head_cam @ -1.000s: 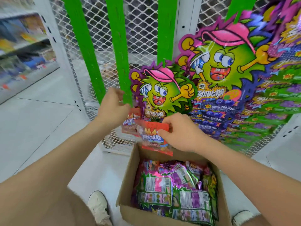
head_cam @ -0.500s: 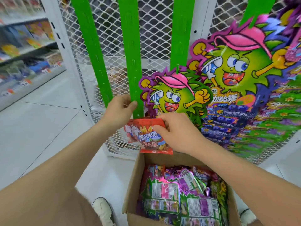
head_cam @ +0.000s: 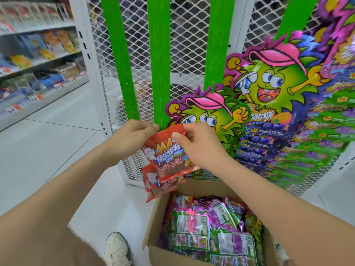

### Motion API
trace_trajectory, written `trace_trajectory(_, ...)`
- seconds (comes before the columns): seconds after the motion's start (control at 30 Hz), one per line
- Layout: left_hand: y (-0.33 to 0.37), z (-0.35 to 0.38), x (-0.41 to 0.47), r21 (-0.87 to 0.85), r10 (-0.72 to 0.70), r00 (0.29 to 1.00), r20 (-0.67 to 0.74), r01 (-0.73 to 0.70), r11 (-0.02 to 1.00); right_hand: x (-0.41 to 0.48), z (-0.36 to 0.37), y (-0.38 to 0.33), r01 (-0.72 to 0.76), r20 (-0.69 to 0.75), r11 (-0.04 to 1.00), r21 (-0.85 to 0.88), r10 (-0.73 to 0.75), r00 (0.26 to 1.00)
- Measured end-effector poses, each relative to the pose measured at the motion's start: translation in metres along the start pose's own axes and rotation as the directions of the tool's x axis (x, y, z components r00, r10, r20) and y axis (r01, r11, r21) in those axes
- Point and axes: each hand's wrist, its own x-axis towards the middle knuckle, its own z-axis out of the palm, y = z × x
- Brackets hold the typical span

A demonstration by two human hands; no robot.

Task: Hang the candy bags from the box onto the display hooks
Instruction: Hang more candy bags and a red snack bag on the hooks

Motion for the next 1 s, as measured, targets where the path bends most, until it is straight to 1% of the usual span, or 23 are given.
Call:
trace_trajectory(0.1, 0.001, -0.001, -0.011, -0.015, -0.032, 0.999, -0.024, 0.032, 0.999, -0.010, 0.011, -0.003, -0.060, 0.012, 0.998, -0.020, 0.060, 0.998)
trace_trajectory(0.17, 0.005, 0.001, -0.013, 0.002, -0.028, 0.999, -0.037, 0.028, 1.000, -0.012, 0.017, -0.005, -0.095, 0.000, 0.995, 0.025, 0.095, 0.995)
trace_trajectory(0.27, 0.013, 0.003, -0.015, 0.061, 0.000, 0.999, -0.050, 0.003, 0.998, -0.011, 0.025, -0.011, -0.130, -0.070, 0.981, 0.146, 0.141, 0.988)
trace_trajectory(0.33, 0.015, 0.004, -0.016, 0.060, 0.000, 0.999, -0.047, 0.003, 0.998, -0.013, 0.031, -0.013, -0.140, -0.139, 0.966, 0.219, 0.173, 0.975)
trace_trajectory(0.5, 0.016, 0.004, -0.021, 0.002, -0.035, 0.999, -0.040, 0.035, 0.999, -0.014, 0.044, -0.014, -0.132, -0.237, 0.955, 0.267, 0.198, 0.951)
trace_trajectory(0.6, 0.015, 0.003, -0.022, -0.019, -0.065, 0.997, -0.036, 0.064, 0.998, -0.015, 0.050, -0.016, -0.155, -0.281, 0.953, 0.260, 0.228, 0.932)
trace_trajectory(0.7, 0.013, 0.003, -0.021, -0.020, -0.106, 0.994, -0.009, 0.106, 0.994, -0.018, 0.054, -0.016, -0.176, -0.289, 0.954, 0.241, 0.244, 0.926)
trace_trajectory(0.8, 0.010, 0.004, -0.020, -0.020, -0.140, 0.990, 0.002, 0.140, 0.990, -0.021, 0.054, -0.011, -0.230, -0.248, 0.956, 0.182, 0.271, 0.930)
trace_trajectory(0.9, 0.006, 0.004, -0.017, -0.017, -0.116, 0.993, -0.008, 0.116, 0.993, -0.024, 0.052, -0.004, -0.287, -0.162, 0.958, 0.026, 0.287, 0.944)
trace_trajectory(0.93, 0.007, 0.004, -0.017, -0.005, -0.109, 0.994, -0.012, 0.109, 0.994, -0.025, 0.051, -0.002, -0.276, -0.139, 0.961, -0.011, 0.272, 0.952)
trace_trajectory(1.0, 0.006, 0.005, -0.018, 0.054, -0.078, 0.996, -0.038, 0.080, 0.995, -0.025, 0.050, -0.001, -0.240, -0.133, 0.970, -0.030, 0.234, 0.963)
